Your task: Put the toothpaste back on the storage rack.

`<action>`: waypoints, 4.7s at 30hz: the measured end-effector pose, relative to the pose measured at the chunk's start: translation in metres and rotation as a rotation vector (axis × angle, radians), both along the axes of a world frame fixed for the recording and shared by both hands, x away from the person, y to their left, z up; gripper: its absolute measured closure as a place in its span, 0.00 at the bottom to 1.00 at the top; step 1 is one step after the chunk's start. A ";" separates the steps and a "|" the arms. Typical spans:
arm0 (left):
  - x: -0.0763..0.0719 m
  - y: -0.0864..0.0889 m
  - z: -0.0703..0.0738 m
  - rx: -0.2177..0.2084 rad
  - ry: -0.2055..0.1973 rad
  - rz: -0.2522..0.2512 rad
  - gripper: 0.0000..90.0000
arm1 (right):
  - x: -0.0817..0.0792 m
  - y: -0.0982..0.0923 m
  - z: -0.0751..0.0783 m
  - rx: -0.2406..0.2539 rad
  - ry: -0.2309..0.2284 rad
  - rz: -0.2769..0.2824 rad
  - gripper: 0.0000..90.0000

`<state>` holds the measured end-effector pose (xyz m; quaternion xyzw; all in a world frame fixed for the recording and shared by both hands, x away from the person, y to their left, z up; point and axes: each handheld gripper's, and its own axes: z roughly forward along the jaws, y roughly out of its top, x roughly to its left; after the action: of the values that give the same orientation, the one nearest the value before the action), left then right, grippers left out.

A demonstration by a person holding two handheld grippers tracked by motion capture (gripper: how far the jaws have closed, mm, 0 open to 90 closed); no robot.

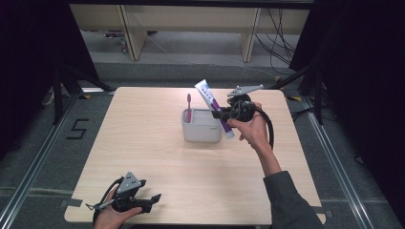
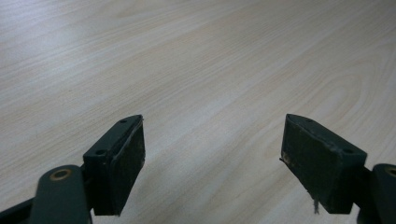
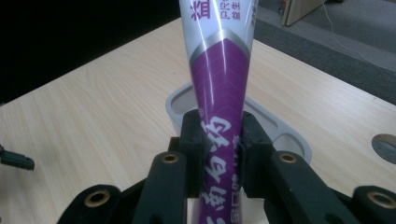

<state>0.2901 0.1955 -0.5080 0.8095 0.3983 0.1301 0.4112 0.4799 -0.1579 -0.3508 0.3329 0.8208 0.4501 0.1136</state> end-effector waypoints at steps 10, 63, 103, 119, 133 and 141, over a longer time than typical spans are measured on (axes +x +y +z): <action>0.000 0.000 0.000 0.000 -0.001 -0.001 0.24 | 0.017 0.011 -0.002 0.052 -0.015 -0.032 0.84; 0.000 -0.001 0.001 0.000 -0.004 0.000 0.24 | 0.065 0.044 -0.029 0.189 -0.041 -0.141 0.84; -0.001 -0.002 0.001 0.004 0.000 -0.010 0.24 | 0.065 0.046 -0.063 0.124 -0.019 -0.179 0.83; -0.002 -0.004 -0.001 -0.020 0.004 -0.010 0.24 | 0.057 0.043 -0.070 0.013 -0.022 -0.143 0.83; -0.003 -0.005 0.000 -0.020 -0.006 -0.008 0.24 | 0.037 0.034 -0.073 0.033 -0.016 -0.141 0.60; -0.002 -0.005 -0.001 -0.017 0.000 -0.011 0.24 | 0.027 0.024 -0.063 0.077 -0.012 -0.133 0.53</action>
<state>0.2876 0.1901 -0.5086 0.8083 0.3947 0.1245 0.4187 0.5074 -0.1338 -0.4134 0.3882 0.7782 0.4748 0.1351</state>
